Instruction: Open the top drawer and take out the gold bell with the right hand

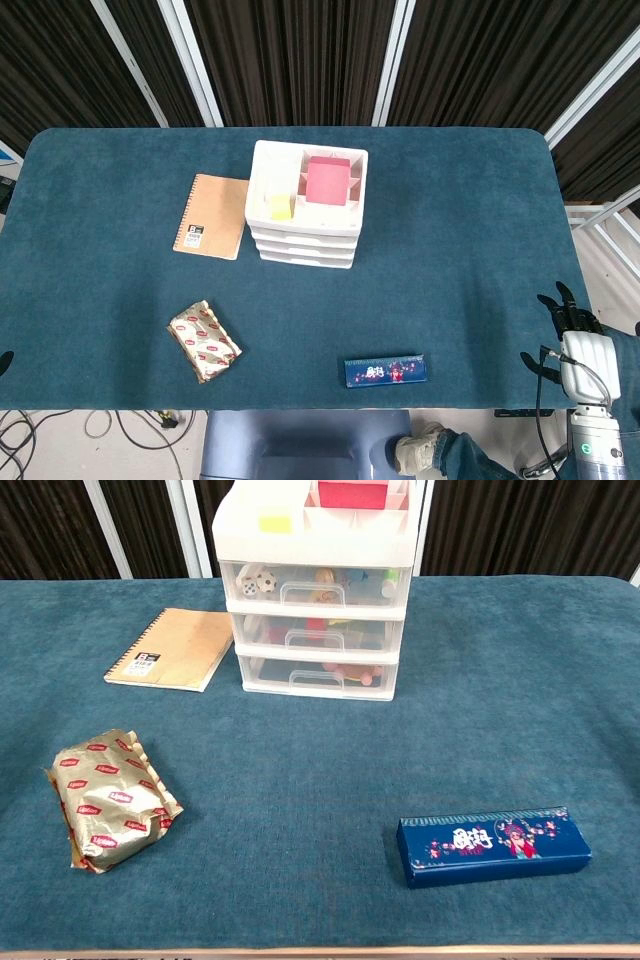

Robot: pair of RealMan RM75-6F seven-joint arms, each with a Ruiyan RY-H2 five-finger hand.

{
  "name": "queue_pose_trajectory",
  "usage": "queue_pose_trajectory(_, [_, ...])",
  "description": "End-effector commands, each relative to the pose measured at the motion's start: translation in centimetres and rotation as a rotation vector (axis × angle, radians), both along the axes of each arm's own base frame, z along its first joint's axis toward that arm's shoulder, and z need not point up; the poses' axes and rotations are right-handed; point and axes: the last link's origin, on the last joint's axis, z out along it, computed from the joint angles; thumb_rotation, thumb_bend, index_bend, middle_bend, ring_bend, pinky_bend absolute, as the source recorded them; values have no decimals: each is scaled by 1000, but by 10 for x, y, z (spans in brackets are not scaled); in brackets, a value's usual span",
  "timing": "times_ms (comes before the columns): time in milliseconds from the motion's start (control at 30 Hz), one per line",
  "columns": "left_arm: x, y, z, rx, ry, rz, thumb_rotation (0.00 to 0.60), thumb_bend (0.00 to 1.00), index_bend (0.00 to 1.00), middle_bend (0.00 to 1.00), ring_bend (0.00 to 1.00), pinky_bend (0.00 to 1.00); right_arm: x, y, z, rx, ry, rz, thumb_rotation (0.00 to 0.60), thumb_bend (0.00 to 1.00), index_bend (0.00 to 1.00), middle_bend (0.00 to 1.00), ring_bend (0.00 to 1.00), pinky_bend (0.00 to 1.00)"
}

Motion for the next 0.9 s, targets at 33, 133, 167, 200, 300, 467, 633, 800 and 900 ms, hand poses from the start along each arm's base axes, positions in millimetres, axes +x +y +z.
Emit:
queue_pose_trajectory(33, [-1, 0, 0, -1, 7, 1, 600, 245, 118, 0, 7, 0, -2, 0, 0, 1, 1, -9, 600, 129, 198, 67, 269, 235])
queue_pose_trajectory(133, [-1, 0, 1, 6, 3, 4, 600, 245, 118, 0, 7, 0, -2, 0, -3, 14, -7, -22, 600, 129, 198, 68, 269, 235])
queue_pose_trajectory(167, [-1, 1, 1, 7, 2, 2, 600, 245, 118, 0, 7, 0, -2, 0, -4, 17, -11, -23, 600, 128, 198, 68, 269, 235])
queue_pose_trajectory(200, [0, 1, 1, 9, 2, -2, 600, 245, 118, 0, 7, 0, -2, 0, -5, 22, -18, -24, 600, 129, 198, 69, 269, 235])
queue_pose_trajectory(300, [1, 0, 0, 5, 3, -4, 600, 245, 118, 0, 7, 0, -1, -1, -4, 25, -35, -26, 600, 129, 198, 78, 269, 234])
queue_pose_trajectory(467, [1, -1, 2, 14, -2, -6, 600, 245, 117, 0, 7, 0, 0, 0, -2, 20, -57, -31, 600, 130, 196, 92, 286, 238])
queue_pose_trajectory(633, [3, -1, 3, 16, -20, -35, 600, 245, 111, 1, 7, 0, -1, 1, -2, 36, -80, -65, 600, 147, 196, 150, 336, 264])
queue_pose_trajectory(800, [2, -2, 4, 24, -25, -40, 600, 245, 111, 1, 7, 0, -1, -1, -5, 59, -97, -77, 600, 187, 190, 153, 357, 284])
queue_pose_trajectory(900, [1, -2, 5, 25, -26, -37, 600, 245, 111, 1, 7, 0, 2, -2, -8, 81, -159, -74, 600, 281, 188, 206, 428, 395])
